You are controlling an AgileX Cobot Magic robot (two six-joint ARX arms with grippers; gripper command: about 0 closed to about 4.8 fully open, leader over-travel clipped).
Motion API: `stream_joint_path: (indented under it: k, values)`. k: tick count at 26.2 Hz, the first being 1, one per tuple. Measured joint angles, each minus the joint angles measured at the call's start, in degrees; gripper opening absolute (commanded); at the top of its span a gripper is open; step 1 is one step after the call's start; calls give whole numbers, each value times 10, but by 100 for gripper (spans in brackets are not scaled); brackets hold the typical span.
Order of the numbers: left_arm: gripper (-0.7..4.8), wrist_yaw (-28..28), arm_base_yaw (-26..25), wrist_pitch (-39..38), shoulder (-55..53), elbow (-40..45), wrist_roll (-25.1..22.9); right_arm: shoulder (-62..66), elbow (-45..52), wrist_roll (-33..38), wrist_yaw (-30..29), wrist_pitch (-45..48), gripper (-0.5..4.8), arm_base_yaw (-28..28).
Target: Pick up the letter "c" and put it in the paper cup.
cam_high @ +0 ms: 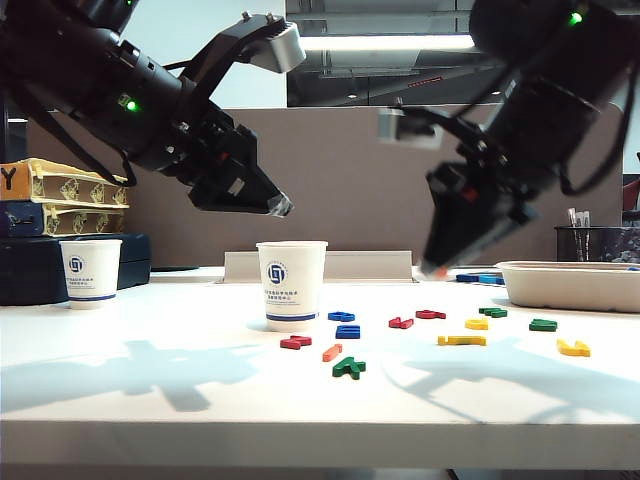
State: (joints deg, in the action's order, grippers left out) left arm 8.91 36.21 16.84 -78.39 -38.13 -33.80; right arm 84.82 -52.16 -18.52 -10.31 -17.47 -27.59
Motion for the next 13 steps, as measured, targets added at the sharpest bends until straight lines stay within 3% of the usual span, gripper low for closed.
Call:
stream_joint_path:
  k: [6, 13]
  values:
    - [93, -2, 0, -4, 11, 0, 2, 0, -48, 0, 0, 1, 106, 0]
    - [93, -11, -31, -3, 32, 0, 45, 1, -70, 0, -1, 6, 106, 0]
